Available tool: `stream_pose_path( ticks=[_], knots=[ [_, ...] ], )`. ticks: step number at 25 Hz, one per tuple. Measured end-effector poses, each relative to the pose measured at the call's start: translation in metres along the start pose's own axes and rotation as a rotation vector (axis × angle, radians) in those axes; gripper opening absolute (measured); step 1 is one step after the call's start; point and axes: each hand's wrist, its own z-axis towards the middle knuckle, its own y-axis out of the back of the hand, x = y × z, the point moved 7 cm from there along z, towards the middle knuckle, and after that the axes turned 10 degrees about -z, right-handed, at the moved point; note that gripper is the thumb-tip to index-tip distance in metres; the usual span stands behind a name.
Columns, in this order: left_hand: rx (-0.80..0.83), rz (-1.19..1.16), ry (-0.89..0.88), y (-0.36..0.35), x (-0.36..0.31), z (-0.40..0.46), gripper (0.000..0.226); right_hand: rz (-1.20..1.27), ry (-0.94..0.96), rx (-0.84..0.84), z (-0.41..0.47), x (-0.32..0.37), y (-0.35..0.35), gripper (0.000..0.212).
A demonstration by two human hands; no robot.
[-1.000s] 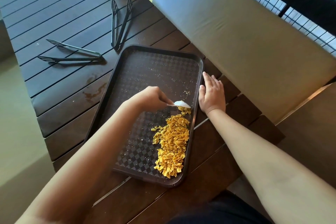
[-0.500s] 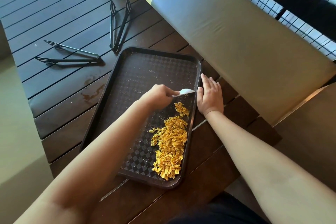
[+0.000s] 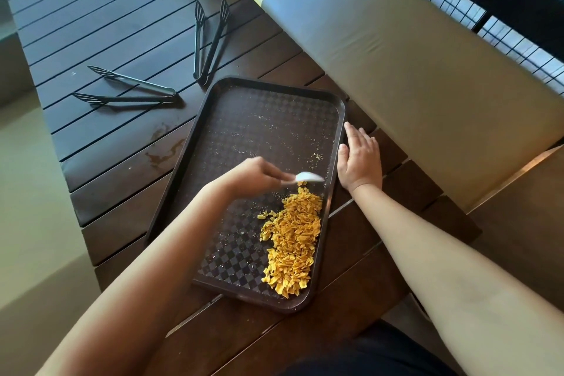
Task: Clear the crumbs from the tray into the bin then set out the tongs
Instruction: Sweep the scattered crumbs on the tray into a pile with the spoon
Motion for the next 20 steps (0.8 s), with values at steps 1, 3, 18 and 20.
stream_pose_path(
  ticks=[1, 3, 18, 20],
  knots=[
    [-0.091, -0.082, -0.015, 0.008, -0.003, 0.004, 0.026, 0.002, -0.004, 0.006, 0.0, -0.001, 0.0, 0.055],
    [-0.272, -0.154, -0.03, 0.021, -0.009, 0.013, 0.028, 0.006, -0.007, 0.009, 0.0, -0.001, 0.0, 0.055],
    [-0.075, -0.017, -0.009, 0.005, -0.003, 0.004, 0.024, 0.008, -0.004, -0.007, 0.0, 0.0, 0.001, 0.055],
    [-0.234, -0.096, -0.039, 0.017, -0.011, 0.017, 0.026, 0.012, -0.005, -0.011, 0.0, 0.0, 0.001, 0.055]
  ],
)
